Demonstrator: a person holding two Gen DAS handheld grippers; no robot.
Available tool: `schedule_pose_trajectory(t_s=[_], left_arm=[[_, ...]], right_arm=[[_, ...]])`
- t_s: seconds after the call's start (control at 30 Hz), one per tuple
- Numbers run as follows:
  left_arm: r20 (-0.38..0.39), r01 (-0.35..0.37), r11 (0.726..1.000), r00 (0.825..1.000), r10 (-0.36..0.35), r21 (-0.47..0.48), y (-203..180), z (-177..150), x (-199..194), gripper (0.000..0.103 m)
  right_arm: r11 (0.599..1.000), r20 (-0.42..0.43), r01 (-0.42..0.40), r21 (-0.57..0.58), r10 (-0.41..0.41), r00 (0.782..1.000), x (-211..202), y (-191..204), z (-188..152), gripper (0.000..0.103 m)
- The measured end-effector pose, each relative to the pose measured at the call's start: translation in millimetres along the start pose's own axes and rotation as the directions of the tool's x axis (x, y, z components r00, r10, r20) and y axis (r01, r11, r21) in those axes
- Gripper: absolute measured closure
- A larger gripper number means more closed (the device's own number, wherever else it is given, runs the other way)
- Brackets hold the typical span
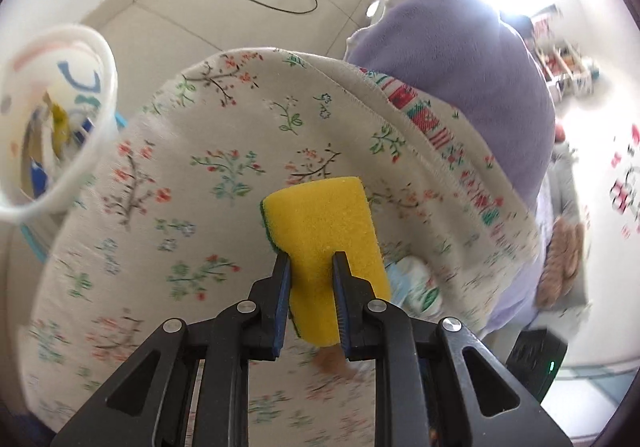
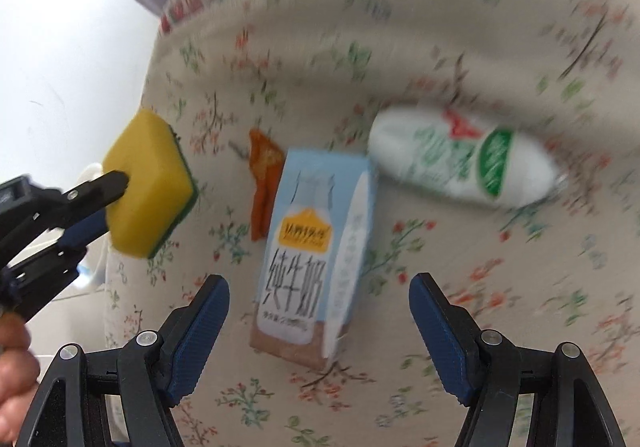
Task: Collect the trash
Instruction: 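Grasp the blue-and-white milk carton with the right gripper and lift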
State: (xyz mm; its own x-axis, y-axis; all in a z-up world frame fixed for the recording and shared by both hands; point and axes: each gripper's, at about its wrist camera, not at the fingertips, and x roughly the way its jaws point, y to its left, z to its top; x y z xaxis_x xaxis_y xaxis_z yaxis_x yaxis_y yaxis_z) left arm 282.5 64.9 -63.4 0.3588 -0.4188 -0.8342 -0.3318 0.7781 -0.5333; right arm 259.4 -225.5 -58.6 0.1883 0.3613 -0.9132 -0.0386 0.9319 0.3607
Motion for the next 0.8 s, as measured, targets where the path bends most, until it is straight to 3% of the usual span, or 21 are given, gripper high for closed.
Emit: schedule_pose_trajectory(t_s=[0.23,0.3,0.37,0.43,0.6,0.67,0.8], left_arm=[[-0.025,-0.057,0.990,0.998,0.060,0.130,-2,-17,-7,0.081],[-0.026,-0.065,0.987,0.997,0.069,0.144,1,-18,-12,0.081],[-0.026,-0.064,0.986,0.997,0.069,0.154,5,-18,-19,0.081],[-0.023,-0.060,0.985,0.998,0.065,0.160,5,-17,-23,0.081],[0.000,-0.077,0.978,0.997,0.079,0.196,0,-16,-27,0.081],[0.009,-0.083,0.976,0.997,0.082,0.200,3,-14,-32,0.081],[0.029,-0.083,0.981,0.996,0.079,0.176,18,-4,-45,0.081]], right_arm=[[0.999,-0.047,0.037,0.015,-0.036,0.998,35,13,3,0.025],[0.999,-0.068,0.035,0.024,-0.034,0.997,45,14,3,0.040],[0.998,-0.079,0.060,0.018,-0.059,0.995,49,17,0,0.044],[0.994,-0.035,0.106,0.029,-0.105,0.994,37,17,0,0.044],[0.997,0.121,0.051,0.063,-0.058,0.991,-12,11,7,0.045],[0.998,0.198,0.017,0.068,-0.030,0.980,-32,8,10,0.045],[0.996,0.272,-0.042,0.077,0.020,0.962,-52,4,15,0.045]])
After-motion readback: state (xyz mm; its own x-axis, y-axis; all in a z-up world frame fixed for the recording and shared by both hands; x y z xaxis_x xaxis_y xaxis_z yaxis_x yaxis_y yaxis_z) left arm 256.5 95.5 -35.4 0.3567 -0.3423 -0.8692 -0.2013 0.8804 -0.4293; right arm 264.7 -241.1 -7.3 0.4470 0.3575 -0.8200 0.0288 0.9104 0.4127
